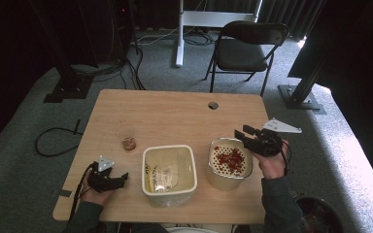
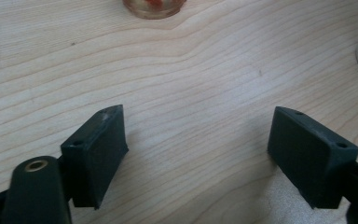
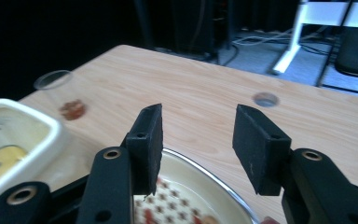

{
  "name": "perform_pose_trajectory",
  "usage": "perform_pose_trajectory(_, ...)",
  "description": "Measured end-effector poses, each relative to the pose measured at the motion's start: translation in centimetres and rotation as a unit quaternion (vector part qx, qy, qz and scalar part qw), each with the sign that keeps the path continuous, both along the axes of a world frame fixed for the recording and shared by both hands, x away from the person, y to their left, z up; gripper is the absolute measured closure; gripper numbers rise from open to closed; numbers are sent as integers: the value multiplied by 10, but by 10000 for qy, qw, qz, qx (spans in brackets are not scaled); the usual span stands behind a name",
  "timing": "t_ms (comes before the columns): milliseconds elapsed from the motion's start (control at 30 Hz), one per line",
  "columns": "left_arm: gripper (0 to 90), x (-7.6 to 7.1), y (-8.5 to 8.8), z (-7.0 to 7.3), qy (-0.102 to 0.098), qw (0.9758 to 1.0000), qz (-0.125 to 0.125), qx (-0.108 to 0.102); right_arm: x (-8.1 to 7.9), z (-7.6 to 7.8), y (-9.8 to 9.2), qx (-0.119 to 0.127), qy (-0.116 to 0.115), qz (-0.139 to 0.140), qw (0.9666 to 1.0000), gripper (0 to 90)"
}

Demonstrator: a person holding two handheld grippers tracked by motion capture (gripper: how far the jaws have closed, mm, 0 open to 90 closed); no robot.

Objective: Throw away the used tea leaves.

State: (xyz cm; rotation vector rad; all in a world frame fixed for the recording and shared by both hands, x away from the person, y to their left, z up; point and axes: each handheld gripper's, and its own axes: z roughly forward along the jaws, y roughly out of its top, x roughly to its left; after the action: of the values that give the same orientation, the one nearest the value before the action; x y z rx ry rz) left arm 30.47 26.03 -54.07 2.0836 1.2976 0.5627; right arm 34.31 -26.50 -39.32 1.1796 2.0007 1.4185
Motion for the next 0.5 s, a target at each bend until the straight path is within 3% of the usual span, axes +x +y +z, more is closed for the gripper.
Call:
perform_pose_trajectory(100, 224, 2, -3, 5, -120, 9999, 23, 120, -1, -5, -12, 34, 40, -153, 9999, 503)
perform_pose_trajectory(233, 224, 9, 0, 13, -291, 9995, 96, 42, -2, -12, -24, 97, 122, -327, 9993, 492)
perform_pose_trajectory(400, 194, 22, 8, 19, -442, 9979, 256, -399, -4, -18, -32, 140, 189, -460, 9987, 481)
perform_pose_trajectory(467, 194, 29, 12, 21, -459, 9967, 116, -662, -5, -20, -34, 165, 199, -498, 9984, 476)
perform_pose_trajectory(500, 192, 33, 12, 22, -481, 9965, 90, -682, -5, -20, -35, 168, 194, -497, 9984, 475)
